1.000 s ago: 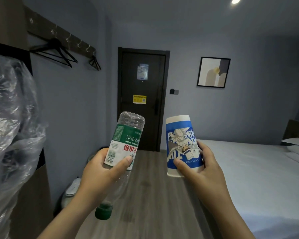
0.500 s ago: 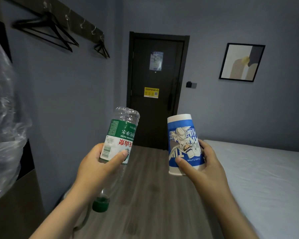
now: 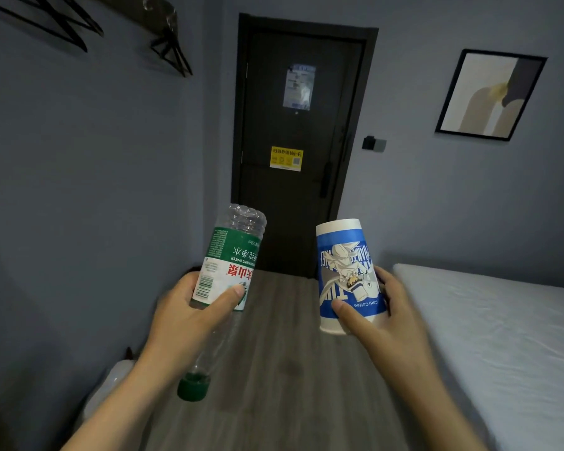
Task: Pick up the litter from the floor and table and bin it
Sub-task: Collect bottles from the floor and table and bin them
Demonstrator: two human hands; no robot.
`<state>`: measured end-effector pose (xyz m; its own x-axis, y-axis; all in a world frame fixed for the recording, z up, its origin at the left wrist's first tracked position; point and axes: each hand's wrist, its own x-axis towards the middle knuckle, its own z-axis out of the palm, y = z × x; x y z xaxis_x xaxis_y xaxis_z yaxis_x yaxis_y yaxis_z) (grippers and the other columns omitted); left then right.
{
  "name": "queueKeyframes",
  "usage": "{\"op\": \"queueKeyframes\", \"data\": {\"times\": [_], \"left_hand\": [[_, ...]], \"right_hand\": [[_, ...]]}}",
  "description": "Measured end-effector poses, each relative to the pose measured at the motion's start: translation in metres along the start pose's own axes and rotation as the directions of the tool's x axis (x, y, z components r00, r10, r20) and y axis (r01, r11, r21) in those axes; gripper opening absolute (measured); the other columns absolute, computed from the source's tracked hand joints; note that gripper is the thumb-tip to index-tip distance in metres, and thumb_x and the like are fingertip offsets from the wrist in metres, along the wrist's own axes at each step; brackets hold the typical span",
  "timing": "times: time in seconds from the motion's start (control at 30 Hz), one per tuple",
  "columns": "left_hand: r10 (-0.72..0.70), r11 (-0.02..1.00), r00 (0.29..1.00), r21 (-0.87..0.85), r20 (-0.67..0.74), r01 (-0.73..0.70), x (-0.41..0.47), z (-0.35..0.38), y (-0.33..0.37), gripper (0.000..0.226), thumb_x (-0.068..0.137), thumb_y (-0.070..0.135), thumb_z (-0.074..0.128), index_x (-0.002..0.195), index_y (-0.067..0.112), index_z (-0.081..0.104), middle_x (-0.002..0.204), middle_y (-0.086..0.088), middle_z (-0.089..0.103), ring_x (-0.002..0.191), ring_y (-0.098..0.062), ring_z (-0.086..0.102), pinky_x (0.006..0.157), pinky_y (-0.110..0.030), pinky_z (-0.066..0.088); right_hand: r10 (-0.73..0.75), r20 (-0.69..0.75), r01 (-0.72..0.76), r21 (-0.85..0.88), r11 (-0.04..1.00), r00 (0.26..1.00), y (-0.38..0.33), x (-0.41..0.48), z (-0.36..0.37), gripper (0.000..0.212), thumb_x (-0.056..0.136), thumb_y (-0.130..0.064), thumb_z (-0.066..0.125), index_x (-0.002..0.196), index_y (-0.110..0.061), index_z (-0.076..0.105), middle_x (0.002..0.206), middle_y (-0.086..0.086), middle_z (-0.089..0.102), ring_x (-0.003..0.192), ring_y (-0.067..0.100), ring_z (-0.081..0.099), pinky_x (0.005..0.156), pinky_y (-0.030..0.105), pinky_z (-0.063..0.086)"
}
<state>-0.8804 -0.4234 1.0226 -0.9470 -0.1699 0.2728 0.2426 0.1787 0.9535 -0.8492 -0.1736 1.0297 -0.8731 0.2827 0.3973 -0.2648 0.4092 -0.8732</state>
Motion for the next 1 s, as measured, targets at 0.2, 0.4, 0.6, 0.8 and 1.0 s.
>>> {"op": "queueKeyframes", "data": {"times": [0.2,0.4,0.6,0.8,1.0], "left_hand": [[-0.044,0.999,0.998,0.006,-0.039,0.044,0.104,0.034,-0.037,0.039,0.067,0.047,0.082,0.095,0.026,0.064,0.086,0.007,0.074,0.079,-0.013,0.071,0.065,-0.034,0.056],[-0.058,0.998,0.993,0.017,-0.099,0.060,0.208,0.074,-0.059,0.033,0.070,0.041,0.080,0.095,0.025,0.066,0.085,0.011,0.074,0.077,-0.012,0.071,0.061,-0.026,0.052],[-0.085,0.994,0.988,0.054,-0.132,0.093,0.293,0.088,-0.094,0.024,0.073,0.036,0.076,0.094,0.028,0.067,0.086,0.013,0.074,0.076,-0.007,0.071,0.065,-0.028,0.053],[-0.077,0.986,0.978,0.134,-0.193,0.104,0.386,0.078,-0.143,0.016,0.076,0.039,0.072,0.089,0.032,0.065,0.080,0.026,0.070,0.067,0.006,0.066,0.055,-0.019,0.045],[-0.125,0.975,0.962,0.153,-0.241,0.164,0.492,0.043,-0.194,0.019,0.078,0.041,0.070,0.094,0.032,0.063,0.078,0.023,0.071,0.064,0.004,0.066,0.052,-0.015,0.043]], "right_hand": [[-0.007,0.031,0.005,0.058,0.998,1.000,0.056,0.107,0.043,0.067,0.072,-0.034,0.078,0.128,-0.037,0.041,0.108,-0.025,0.056,0.089,-0.006,0.062,0.055,0.006,0.048],[-0.007,0.106,-0.005,0.116,0.993,0.994,0.099,0.227,0.080,0.067,0.070,-0.036,0.079,0.121,-0.045,0.037,0.104,-0.030,0.054,0.092,-0.016,0.057,0.056,0.006,0.048],[-0.004,0.177,-0.016,0.112,0.994,0.984,0.142,0.314,0.134,0.065,0.070,-0.039,0.079,0.122,-0.046,0.039,0.103,-0.032,0.054,0.093,-0.016,0.057,0.055,0.005,0.047],[0.021,0.224,-0.045,0.102,0.994,0.974,0.176,0.392,0.210,0.066,0.070,-0.039,0.078,0.123,-0.042,0.039,0.103,-0.028,0.054,0.092,-0.017,0.056,0.054,0.006,0.048],[0.038,0.261,-0.056,0.061,0.997,0.965,0.188,0.469,0.308,0.068,0.066,-0.047,0.076,0.123,-0.040,0.040,0.103,-0.027,0.055,0.090,-0.009,0.061,0.054,0.007,0.049]]}}
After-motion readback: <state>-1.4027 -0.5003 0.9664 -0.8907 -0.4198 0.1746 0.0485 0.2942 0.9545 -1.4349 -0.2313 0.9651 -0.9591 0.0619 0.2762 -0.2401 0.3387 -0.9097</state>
